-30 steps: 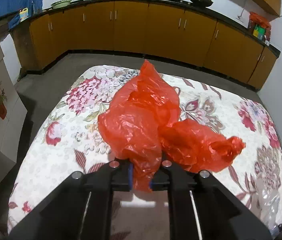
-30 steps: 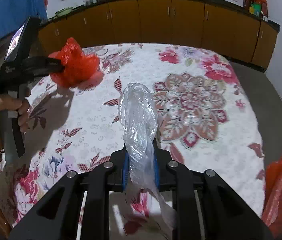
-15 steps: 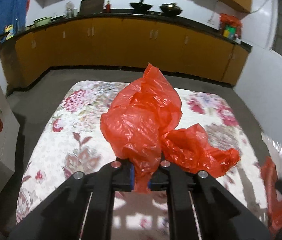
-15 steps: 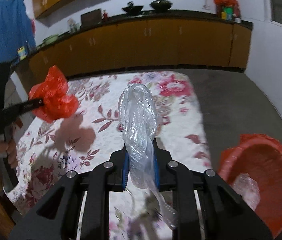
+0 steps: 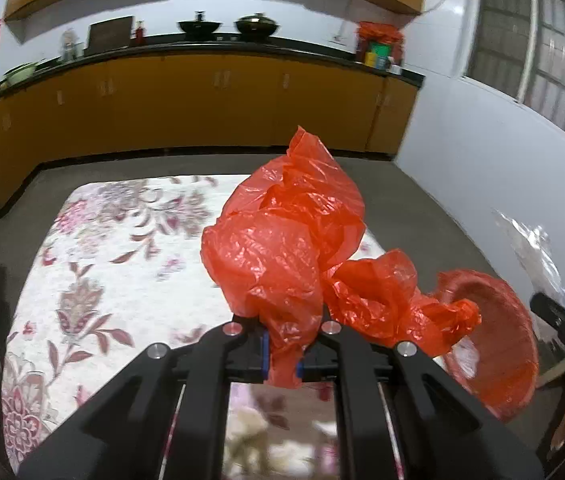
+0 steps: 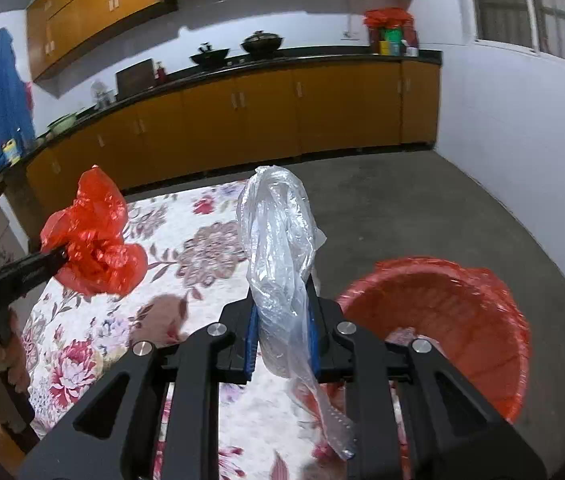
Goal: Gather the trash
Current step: 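Carry the red and clear bags over the red basket with both grippers, then open both grippers over the basket to drop the bags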
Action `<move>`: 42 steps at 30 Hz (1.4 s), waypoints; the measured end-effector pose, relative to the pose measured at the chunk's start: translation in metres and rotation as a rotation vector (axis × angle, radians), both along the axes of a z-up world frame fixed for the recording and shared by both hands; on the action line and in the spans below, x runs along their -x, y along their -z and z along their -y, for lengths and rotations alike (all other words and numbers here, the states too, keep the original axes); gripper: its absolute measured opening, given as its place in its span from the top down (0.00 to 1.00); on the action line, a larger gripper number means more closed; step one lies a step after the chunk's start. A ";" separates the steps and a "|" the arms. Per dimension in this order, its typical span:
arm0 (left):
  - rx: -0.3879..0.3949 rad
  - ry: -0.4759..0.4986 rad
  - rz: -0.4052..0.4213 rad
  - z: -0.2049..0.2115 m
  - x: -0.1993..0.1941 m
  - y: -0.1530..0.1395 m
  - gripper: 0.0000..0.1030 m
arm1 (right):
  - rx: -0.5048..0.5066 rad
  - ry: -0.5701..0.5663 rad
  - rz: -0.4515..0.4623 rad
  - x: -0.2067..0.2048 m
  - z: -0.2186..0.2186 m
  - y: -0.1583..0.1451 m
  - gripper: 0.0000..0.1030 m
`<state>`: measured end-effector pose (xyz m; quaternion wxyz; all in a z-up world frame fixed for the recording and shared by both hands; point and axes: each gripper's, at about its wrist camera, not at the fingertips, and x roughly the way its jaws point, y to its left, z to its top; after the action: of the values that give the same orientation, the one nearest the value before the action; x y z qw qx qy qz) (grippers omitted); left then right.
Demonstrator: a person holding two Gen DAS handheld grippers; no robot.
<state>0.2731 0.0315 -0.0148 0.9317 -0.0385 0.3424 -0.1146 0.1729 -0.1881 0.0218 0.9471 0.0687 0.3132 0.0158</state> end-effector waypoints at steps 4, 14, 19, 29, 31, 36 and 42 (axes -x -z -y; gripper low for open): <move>0.009 0.058 -0.001 0.024 0.010 -0.003 0.91 | -0.015 0.045 0.002 0.008 0.018 -0.002 0.80; 0.020 0.192 -0.005 0.083 0.025 -0.003 0.91 | -0.046 0.145 0.003 0.027 0.064 -0.002 0.80; 0.031 0.246 -0.019 0.110 0.027 0.004 0.91 | -0.066 0.188 0.001 0.032 0.086 0.000 0.80; 0.049 0.337 -0.053 0.165 0.031 0.019 0.90 | -0.123 0.253 -0.011 0.032 0.120 0.008 0.80; 0.052 0.353 -0.066 0.175 0.030 0.024 0.90 | -0.147 0.262 -0.021 0.030 0.127 0.011 0.80; 0.052 0.395 -0.105 0.202 0.031 0.038 0.89 | -0.200 0.277 -0.039 0.025 0.141 0.018 0.77; 0.040 0.424 -0.148 0.222 0.031 0.057 0.74 | -0.254 0.286 -0.039 0.022 0.156 0.020 0.50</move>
<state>0.2425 -0.1909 -0.0721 0.8582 0.0077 0.4079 -0.3115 0.1509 -0.3446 0.0020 0.9172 0.2316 0.3140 -0.0808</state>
